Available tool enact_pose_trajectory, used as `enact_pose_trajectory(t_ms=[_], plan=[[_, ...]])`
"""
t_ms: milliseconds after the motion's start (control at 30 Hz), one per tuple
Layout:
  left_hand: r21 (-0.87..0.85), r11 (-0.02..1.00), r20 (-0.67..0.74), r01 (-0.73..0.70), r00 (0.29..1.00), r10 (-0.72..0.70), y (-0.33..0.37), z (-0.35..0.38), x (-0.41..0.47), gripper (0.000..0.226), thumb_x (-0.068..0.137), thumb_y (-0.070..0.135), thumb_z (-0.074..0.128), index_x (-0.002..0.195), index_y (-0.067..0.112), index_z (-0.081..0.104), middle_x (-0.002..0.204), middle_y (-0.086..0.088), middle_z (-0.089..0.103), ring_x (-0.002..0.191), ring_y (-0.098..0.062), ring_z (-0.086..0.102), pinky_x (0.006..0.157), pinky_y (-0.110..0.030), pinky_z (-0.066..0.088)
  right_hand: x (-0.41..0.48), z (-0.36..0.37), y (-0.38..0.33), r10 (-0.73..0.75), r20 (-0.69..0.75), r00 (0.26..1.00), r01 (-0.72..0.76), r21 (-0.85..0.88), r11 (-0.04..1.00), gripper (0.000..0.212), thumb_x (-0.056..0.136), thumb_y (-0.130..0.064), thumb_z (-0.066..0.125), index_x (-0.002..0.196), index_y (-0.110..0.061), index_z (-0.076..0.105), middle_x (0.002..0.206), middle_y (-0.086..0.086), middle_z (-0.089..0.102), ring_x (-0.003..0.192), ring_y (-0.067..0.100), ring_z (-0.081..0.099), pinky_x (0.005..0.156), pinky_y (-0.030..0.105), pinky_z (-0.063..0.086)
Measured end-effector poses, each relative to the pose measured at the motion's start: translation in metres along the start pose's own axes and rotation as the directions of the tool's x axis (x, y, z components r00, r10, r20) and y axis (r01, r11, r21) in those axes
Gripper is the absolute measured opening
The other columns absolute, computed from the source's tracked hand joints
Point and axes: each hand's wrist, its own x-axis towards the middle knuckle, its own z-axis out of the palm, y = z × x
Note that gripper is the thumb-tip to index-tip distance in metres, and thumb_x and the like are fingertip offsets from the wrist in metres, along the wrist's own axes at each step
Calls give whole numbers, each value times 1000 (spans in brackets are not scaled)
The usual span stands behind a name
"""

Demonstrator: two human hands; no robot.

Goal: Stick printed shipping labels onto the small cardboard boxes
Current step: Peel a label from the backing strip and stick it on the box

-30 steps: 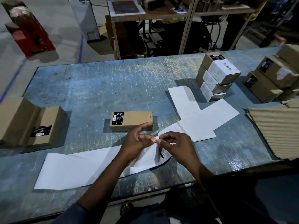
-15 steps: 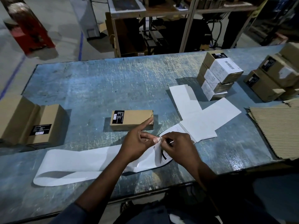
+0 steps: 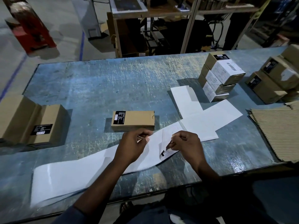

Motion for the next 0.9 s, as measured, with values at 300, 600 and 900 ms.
enact_pose_trajectory(t_ms=[300,600,900], plan=[[107,994,0,-11,1000,11,-17,-1,-5,26,93,11,70,107,31,77,103,27,72,98,11,65,90,-9,47,13,-37,6,112,-156,981,-101,80,992,20,88,0,58,69,3,64,67,20,65,62,29,66,68,48,63],[164,986,-4,-8,1000,8,-24,-7,-7,25,95,12,68,107,33,77,107,25,73,102,9,64,90,-6,43,23,-74,-8,97,-239,966,-54,179,982,14,66,-14,56,59,-4,58,58,11,58,56,28,53,49,29,32],[340,939,-52,-48,996,70,-30,-21,-9,26,96,15,65,110,33,78,114,15,75,105,-9,68,99,-30,53,31,-85,-1,126,-256,958,-47,294,955,17,70,-16,54,69,0,60,77,20,65,77,34,67,65,34,51]])
